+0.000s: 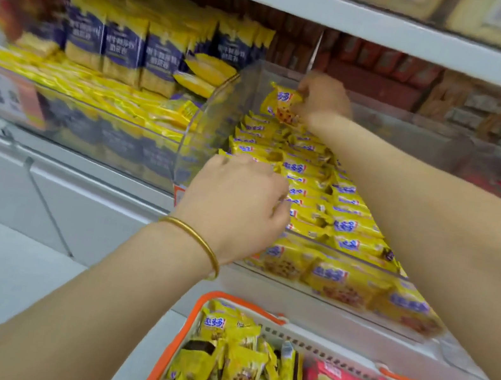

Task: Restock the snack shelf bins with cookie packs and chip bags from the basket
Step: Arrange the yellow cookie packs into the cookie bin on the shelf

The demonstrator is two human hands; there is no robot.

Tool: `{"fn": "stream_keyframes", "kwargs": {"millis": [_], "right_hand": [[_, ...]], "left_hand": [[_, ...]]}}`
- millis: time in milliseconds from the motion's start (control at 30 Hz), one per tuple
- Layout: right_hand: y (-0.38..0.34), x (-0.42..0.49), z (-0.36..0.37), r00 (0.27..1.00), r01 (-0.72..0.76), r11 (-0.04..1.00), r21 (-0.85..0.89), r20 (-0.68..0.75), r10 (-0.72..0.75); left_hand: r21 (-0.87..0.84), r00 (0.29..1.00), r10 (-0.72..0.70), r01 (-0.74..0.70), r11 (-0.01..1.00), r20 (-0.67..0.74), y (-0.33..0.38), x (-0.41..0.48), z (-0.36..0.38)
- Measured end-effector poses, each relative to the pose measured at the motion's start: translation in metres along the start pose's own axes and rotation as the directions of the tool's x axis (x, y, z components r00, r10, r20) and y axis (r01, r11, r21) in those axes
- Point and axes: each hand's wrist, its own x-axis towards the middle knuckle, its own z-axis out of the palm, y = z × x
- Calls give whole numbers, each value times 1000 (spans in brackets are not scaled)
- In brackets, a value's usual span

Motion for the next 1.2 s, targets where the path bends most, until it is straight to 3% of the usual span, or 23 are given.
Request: {"fn": "stream_keyframes", "kwargs": {"millis": [167, 300, 433, 800, 900, 1033, 1100, 1200], "right_hand": [[-5, 12, 20, 991, 111, 993, -29, -76, -113], [-8, 12, 33, 988, 149, 988, -30, -35, -150], [-11, 5, 33, 980, 146, 955, -257, -93, -175], [-8, -15, 10, 999, 40, 977, -210, 3, -40], [-9, -32, -12, 998, 68, 983, -172, 17, -66], [-5, -89, -67, 978, 206, 973, -101, 0, -207], [10, -134, -98, 964, 264, 962, -76, -21, -266], [48, -215, -144, 968, 238, 971, -12, -85, -238]], "left_hand": [[-62, 999, -15, 18, 998, 52, 0, 2, -2], [-81, 998, -15, 20, 997, 67, 2, 4, -4], [-78, 996, -12, 19, 997, 91, 6, 7, -7], [-134, 991, 17, -35, 990, -133, 6, 0, 1], [-131, 957, 55, -96, 987, -284, 8, -3, 5], [-123, 874, 178, -259, 958, -453, 47, -12, 2], [-104, 829, 254, -348, 932, -497, 76, -20, 4], [-57, 772, 376, -468, 882, -514, 109, -30, 9]]}}
